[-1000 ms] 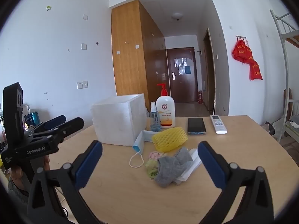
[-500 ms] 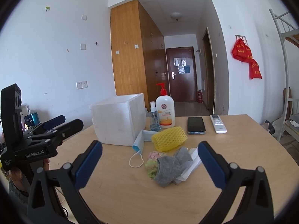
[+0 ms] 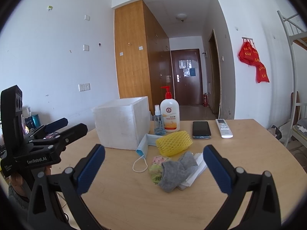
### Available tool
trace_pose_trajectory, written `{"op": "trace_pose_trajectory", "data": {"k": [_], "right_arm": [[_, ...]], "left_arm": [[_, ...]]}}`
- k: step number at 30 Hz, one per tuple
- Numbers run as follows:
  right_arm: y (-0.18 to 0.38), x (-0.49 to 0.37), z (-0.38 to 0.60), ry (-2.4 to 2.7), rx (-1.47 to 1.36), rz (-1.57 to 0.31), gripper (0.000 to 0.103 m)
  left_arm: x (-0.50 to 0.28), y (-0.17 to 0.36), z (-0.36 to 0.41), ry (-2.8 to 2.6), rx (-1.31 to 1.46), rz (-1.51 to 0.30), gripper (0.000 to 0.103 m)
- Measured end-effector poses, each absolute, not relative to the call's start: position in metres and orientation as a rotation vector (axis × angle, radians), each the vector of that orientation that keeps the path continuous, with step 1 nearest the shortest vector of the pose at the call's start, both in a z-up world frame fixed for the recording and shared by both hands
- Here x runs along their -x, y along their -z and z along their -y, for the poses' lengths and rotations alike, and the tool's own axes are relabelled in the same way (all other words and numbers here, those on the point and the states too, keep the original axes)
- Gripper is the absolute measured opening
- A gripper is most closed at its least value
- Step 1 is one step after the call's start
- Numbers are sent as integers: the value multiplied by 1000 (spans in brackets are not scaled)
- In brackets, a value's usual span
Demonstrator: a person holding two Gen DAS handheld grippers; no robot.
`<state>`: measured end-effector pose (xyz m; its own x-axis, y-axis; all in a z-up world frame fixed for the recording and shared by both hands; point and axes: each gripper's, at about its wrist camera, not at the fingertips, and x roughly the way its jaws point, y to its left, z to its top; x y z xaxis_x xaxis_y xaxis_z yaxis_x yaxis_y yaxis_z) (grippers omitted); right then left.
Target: Organize soft objects
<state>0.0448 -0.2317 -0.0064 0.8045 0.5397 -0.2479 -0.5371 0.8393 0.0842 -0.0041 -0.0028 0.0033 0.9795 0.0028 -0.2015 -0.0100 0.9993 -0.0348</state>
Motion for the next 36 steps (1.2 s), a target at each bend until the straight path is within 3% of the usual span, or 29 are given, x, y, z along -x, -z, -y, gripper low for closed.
{"op": "trace_pose_trajectory", "data": {"k": [36], "right_arm": [[9,-47,231,-577,-10,-271,103]], "left_arm": [[0,-3,-3,3,60,-211,103]]}}
